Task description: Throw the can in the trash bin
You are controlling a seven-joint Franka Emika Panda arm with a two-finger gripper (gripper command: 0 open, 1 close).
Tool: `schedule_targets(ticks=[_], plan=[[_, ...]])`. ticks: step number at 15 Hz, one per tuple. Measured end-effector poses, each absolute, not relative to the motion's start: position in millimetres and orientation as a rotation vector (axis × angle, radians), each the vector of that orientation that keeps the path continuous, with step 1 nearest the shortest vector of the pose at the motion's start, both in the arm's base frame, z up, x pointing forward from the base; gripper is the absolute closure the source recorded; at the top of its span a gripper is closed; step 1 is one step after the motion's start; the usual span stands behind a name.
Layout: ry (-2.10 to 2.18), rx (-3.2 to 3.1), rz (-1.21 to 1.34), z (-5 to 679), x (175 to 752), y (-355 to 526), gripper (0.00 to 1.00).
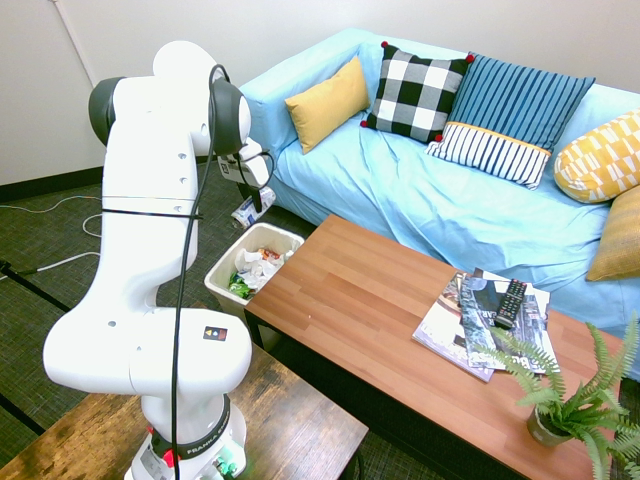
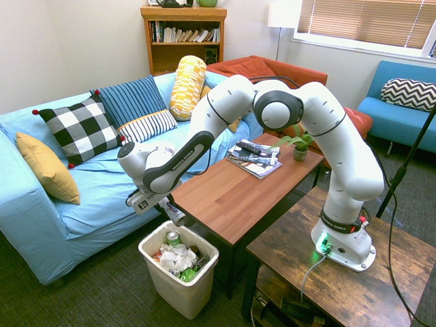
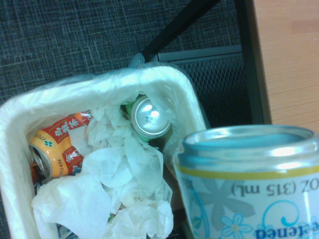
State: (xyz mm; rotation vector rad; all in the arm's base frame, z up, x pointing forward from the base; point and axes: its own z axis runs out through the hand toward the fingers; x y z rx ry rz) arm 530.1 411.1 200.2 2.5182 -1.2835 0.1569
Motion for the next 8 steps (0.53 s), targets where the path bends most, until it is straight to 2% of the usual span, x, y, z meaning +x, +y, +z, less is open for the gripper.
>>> schedule_targets(ticks=[8], plan=[[-1.317, 2.503, 0.154, 212.6, 538.4, 412.5, 0.00]])
